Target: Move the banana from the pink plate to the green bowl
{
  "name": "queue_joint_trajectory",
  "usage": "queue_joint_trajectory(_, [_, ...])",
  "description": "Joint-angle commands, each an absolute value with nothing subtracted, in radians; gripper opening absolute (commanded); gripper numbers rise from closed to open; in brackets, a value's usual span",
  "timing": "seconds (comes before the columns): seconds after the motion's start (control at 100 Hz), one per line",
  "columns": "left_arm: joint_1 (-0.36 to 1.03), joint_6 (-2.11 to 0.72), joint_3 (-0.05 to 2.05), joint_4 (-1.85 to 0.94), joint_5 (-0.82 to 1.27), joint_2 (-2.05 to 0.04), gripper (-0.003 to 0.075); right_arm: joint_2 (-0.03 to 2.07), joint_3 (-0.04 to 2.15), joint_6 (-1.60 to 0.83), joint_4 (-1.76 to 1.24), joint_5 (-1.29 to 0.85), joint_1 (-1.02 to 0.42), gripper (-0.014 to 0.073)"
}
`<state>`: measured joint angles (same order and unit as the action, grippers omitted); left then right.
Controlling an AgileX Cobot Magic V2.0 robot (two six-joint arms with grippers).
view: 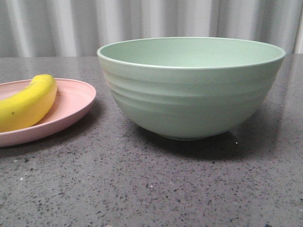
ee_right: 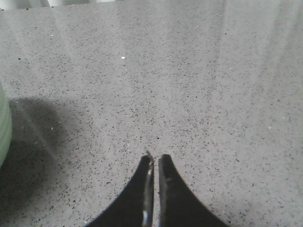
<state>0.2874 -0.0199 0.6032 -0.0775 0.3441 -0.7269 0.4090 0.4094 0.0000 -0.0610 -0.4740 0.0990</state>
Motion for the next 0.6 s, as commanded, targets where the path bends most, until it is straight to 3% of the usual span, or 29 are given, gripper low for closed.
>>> queue_joint_trajectory(0.0, [0.341, -0.017, 0.68, -0.084, 0.394, -0.781, 0.0391, 0.426, 0.446, -0.009, -0.061, -0.388, 0.103, -0.0064])
queue_joint_trajectory(0.21, [0.454, -0.039, 0.769, -0.088, 0.609, -0.922, 0.039, 0.426, 0.446, -0.009, -0.061, -0.388, 0.103, -0.0064])
queue_joint_trajectory(0.59, [0.518, -0.041, 0.82, -0.087, 0.645, -1.142, 0.039, 0.426, 0.446, -0.009, -0.061, -0.388, 0.103, -0.0064])
